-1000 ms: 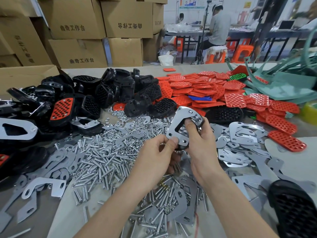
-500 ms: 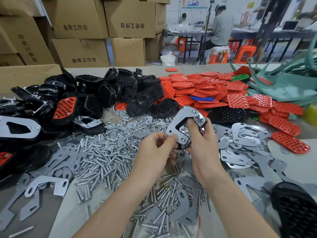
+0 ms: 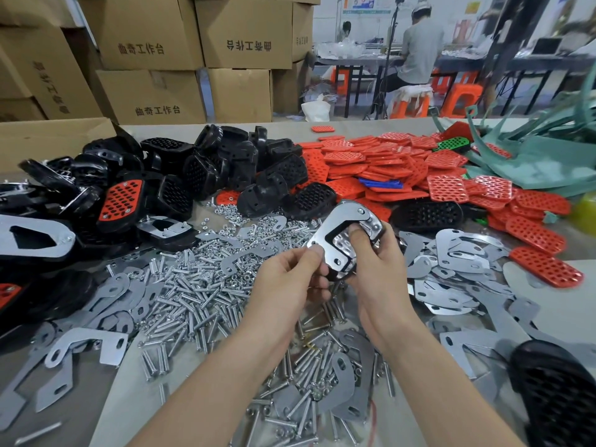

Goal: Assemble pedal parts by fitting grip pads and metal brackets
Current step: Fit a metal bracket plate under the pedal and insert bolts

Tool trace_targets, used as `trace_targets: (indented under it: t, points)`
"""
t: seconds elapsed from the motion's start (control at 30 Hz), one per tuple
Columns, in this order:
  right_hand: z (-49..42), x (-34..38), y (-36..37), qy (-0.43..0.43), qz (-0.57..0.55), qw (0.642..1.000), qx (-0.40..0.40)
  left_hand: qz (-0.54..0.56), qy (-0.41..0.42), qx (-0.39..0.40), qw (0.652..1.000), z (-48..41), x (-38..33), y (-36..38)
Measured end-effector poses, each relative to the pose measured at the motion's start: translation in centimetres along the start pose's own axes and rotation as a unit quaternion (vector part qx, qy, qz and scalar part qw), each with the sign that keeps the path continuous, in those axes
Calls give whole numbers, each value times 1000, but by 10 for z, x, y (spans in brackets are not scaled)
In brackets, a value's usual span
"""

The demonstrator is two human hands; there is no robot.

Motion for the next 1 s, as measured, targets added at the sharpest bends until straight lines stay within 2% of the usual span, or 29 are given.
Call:
trace_targets:
  t: [0.47,0.7,0.87,1.0]
  points:
    - [0,0,-3,17,-9,1000,-17,81,-11,15,997,3,-5,6]
    - [0,-9,5,84,-60,995,15,0,69,2,998,0,-15,-1]
    - [3,-3,6,73,-52,996,22,-77,112,-8,991,0,-19,-5]
    - [2,-1,4,47,-24,998,17,-53,101,-8,993,0,-16,-6]
Point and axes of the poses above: each hand's wrist, its own z-axis away from the middle knuckle, its own y-axis out of the palm, x = y × z, the point moved 8 cm from there along -z, towards the middle knuckle, and after that the axes turned 1 degree about y, right-handed, at the moved point
